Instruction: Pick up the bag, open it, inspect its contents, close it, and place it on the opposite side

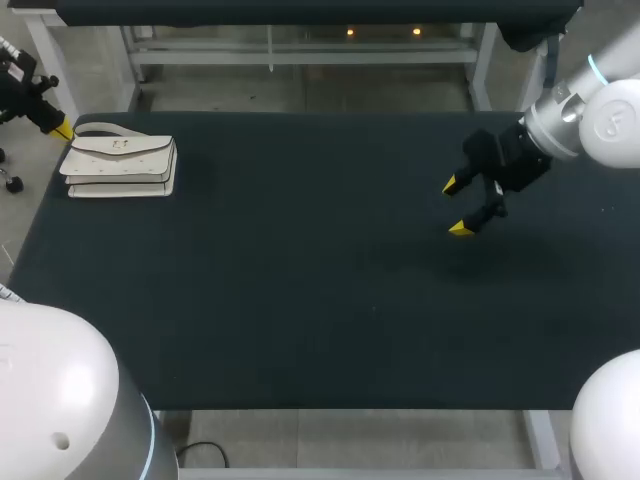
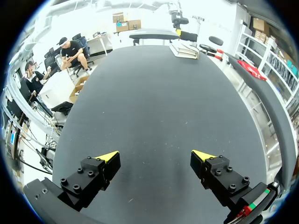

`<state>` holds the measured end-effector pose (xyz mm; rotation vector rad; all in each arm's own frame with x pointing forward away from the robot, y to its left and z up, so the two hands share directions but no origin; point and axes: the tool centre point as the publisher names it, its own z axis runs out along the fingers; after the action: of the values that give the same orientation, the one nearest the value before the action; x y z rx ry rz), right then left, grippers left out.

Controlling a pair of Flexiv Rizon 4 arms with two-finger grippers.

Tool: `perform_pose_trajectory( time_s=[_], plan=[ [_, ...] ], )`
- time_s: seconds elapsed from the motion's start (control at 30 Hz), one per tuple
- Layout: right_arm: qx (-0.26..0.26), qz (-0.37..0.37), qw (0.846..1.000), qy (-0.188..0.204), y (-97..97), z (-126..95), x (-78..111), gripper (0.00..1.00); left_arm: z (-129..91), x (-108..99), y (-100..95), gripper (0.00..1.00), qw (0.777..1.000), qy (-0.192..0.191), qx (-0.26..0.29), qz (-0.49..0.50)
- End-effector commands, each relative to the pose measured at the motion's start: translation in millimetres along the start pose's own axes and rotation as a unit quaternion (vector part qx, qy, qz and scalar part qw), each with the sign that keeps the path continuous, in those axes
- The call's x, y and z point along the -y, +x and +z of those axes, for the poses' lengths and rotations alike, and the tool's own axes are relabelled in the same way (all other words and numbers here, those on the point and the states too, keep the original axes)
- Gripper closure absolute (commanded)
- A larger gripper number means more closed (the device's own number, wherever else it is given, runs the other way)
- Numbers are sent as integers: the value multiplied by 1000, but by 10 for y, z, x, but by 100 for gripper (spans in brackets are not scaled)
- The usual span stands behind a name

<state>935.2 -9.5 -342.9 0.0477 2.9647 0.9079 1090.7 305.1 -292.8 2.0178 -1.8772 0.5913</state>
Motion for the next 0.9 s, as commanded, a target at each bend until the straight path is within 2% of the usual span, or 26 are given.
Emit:
perform_pose_trajectory(
  time_s=[0.03, 0.07, 0.1, 0.2, 0.5, 0.9],
  plan=[
    [1, 0, 1000, -1, 0, 12, 4, 0, -2, -152, 15, 89, 999, 33, 6, -2],
    [1, 0, 1000, -1, 0, 12, 4, 0, -10, -177, 18, 51, 999, 33, 5, -2],
    [1, 0, 1000, -1, 0, 12, 4, 0, -15, -205, 21, 1, 999, 34, 5, -2],
    [1, 0, 1000, -1, 0, 12, 4, 0, -35, -258, 3, 0, 999, 38, 7, -6],
    [1, 0, 1000, -1, 0, 12, 4, 0, -85, -289, -213, 0, 998, 48, 1, -33],
    [1, 0, 1000, -1, 0, 12, 4, 0, 144, -110, -443, 0, 997, 43, -27, -58]
  ],
)
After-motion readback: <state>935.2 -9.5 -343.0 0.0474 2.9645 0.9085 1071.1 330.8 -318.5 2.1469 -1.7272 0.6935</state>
